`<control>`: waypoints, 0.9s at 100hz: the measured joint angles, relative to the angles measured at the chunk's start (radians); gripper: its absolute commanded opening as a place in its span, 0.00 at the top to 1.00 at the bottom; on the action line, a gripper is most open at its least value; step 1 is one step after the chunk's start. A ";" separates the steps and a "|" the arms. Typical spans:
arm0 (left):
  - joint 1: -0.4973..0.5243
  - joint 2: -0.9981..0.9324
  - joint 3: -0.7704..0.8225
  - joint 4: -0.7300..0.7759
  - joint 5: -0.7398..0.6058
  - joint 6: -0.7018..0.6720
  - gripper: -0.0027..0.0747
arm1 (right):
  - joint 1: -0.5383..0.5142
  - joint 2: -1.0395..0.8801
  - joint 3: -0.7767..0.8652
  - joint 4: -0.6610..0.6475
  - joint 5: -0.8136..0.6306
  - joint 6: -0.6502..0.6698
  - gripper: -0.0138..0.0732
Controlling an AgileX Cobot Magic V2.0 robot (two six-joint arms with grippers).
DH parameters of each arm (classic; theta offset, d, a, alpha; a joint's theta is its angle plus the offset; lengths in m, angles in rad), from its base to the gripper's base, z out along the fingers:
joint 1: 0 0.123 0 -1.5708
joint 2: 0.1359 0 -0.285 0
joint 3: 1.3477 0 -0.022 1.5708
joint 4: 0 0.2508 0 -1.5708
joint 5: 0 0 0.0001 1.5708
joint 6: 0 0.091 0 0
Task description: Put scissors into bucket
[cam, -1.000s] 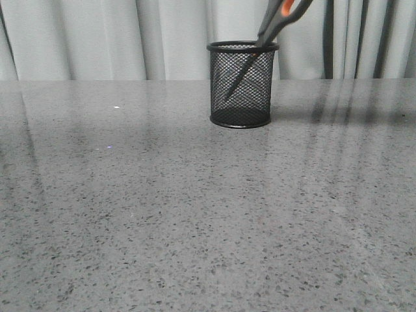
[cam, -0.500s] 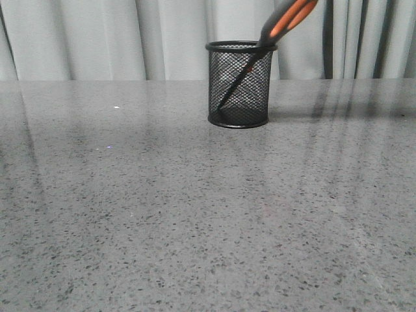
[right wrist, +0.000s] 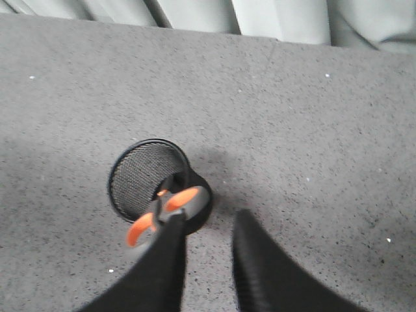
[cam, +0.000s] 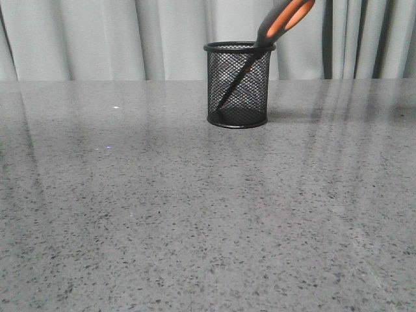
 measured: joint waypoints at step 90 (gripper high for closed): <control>0.000 -0.344 0.680 -0.169 -0.656 -0.189 0.99 | 0.000 -0.709 0.903 0.094 -0.739 -0.105 0.92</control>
